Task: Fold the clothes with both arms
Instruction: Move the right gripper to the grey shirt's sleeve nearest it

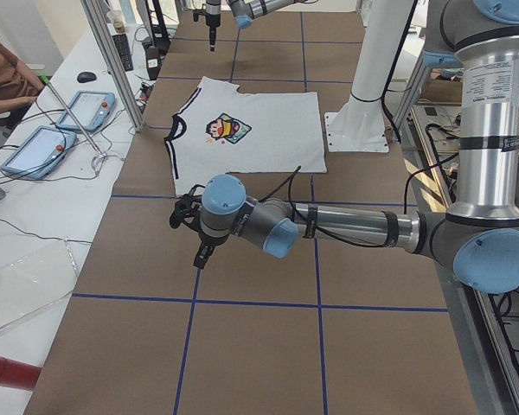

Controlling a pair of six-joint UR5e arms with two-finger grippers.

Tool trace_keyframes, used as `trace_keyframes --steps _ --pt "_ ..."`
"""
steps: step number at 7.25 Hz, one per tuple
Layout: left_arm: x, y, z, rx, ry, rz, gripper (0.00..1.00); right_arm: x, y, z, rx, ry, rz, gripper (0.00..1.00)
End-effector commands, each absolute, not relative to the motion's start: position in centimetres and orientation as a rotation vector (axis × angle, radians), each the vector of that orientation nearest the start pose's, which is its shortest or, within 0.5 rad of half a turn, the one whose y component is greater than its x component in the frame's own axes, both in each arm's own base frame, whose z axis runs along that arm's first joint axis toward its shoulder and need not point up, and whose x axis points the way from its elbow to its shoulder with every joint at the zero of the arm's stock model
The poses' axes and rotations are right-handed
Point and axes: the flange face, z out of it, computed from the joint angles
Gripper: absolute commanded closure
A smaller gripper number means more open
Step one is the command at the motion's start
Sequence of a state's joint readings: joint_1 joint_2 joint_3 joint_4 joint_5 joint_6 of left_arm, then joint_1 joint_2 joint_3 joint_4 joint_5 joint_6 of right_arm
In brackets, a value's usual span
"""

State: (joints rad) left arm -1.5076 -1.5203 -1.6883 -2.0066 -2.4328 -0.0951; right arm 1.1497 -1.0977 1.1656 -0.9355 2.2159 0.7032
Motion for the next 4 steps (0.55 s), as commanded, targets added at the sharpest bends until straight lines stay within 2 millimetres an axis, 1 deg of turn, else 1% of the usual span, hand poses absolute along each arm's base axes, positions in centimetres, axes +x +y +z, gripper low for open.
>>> trace_keyframes --steps 1,2,3,4 --pt "-2.7 -49.1 56.9 0.412 0.876 0.191 0.01 -26.6 -68.7 49.8 0.326 -0.939 0.153 0.0" --pt "-2.7 -49.1 56.9 0.412 0.876 0.191 0.01 -27.9 -69.0 50.3 0.31 -0.931 0.147 0.0" --pt "-2.7 -49.1 56.9 0.413 0.876 0.191 0.01 -30.0 -69.0 50.0 0.32 -0.912 0.139 0.0" --pt "-2.6 -49.1 56.9 0.413 0.876 0.193 0.01 -31.1 -68.8 49.8 0.336 -0.901 0.135 0.01"
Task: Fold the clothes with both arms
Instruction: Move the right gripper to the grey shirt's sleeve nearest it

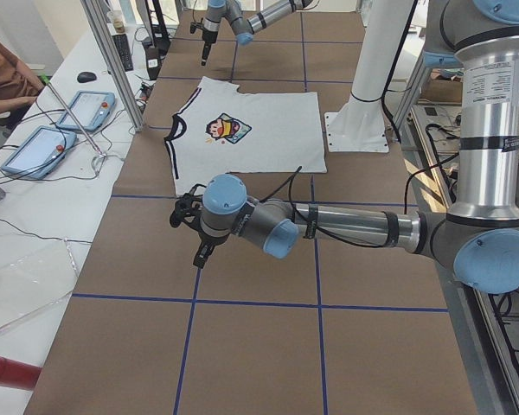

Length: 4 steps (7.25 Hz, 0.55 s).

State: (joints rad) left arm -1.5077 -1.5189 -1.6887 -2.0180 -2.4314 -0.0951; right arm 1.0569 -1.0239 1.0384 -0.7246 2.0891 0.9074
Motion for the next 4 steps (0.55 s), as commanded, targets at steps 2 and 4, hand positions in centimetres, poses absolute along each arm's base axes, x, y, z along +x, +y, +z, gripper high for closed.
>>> trace_keyframes --steps 2,4 --pt "-2.7 -48.9 57.0 0.411 0.876 0.19 0.01 -32.0 -68.7 49.5 0.323 -0.906 0.149 0.02" --pt "-2.7 -48.8 57.2 0.407 0.874 0.189 0.01 -33.6 -68.6 49.8 0.3 -0.904 0.145 0.07"
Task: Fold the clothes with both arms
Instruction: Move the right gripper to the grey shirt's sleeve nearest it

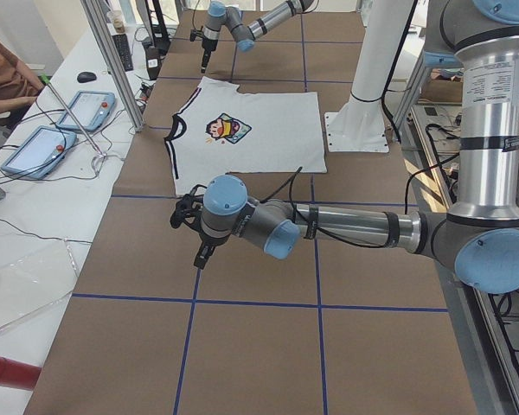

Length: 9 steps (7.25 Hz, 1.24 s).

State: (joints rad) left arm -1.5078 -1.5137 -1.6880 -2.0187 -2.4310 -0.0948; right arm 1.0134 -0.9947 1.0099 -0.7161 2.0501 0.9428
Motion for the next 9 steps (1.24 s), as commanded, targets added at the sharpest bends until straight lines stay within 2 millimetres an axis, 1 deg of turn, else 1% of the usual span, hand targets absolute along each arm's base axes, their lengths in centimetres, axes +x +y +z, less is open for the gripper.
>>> trace_keyframes --steps 1,2,3,4,5,6,7,9 --pt "-2.7 -48.8 57.2 0.41 0.874 0.19 0.01 -34.4 -69.2 49.3 0.297 -0.903 0.141 0.09" --pt "-2.7 -48.7 57.1 0.421 0.874 0.194 0.01 -35.6 -69.7 48.5 0.295 -0.904 0.131 0.11" --pt "-2.7 -48.6 57.3 0.419 0.874 0.194 0.01 -35.8 -69.8 48.7 0.289 -0.901 0.133 0.18" --pt "-2.7 -48.6 57.2 0.419 0.876 0.194 0.01 -35.8 -69.8 48.8 0.288 -0.899 0.133 0.4" --pt "-2.7 -48.6 57.2 0.419 0.877 0.194 0.01 -35.8 -69.7 48.8 0.285 -0.901 0.133 0.87" --pt "-2.7 -48.6 57.1 0.419 0.879 0.194 0.01 -35.9 -69.7 48.7 0.282 -0.906 0.129 1.0" --pt "-2.7 -48.6 57.2 0.418 0.879 0.193 0.01 -35.9 -69.7 48.5 0.278 -0.914 0.125 1.0" --pt "-2.7 -48.4 57.4 0.409 0.884 0.184 0.01 -35.6 -69.1 46.5 0.298 -0.955 0.113 1.0"
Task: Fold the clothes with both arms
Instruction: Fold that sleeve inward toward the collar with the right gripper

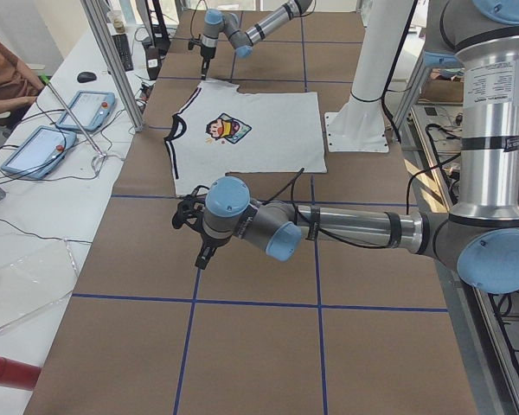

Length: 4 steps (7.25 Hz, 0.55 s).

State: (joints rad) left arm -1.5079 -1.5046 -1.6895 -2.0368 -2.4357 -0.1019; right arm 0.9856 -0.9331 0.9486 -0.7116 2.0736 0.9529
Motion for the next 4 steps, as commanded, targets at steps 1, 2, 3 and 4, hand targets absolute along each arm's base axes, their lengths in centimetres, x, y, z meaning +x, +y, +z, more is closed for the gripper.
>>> trace_keyframes --steps 1,2,3,4 --pt "-2.8 -48.4 57.3 0.411 0.884 0.183 0.01 -36.1 -68.5 44.3 0.295 -0.992 0.148 1.0" --pt "-2.8 -48.4 57.3 0.413 0.884 0.184 0.01 -38.7 -67.3 42.4 0.266 -1.026 0.17 1.0" --pt "-2.8 -48.4 57.3 0.411 0.884 0.183 0.01 -40.7 -67.0 39.6 0.25 -1.062 0.191 1.0" --pt "-2.8 -48.4 57.2 0.414 0.884 0.184 0.01 -44.3 -66.9 35.1 0.21 -1.103 0.244 1.0"
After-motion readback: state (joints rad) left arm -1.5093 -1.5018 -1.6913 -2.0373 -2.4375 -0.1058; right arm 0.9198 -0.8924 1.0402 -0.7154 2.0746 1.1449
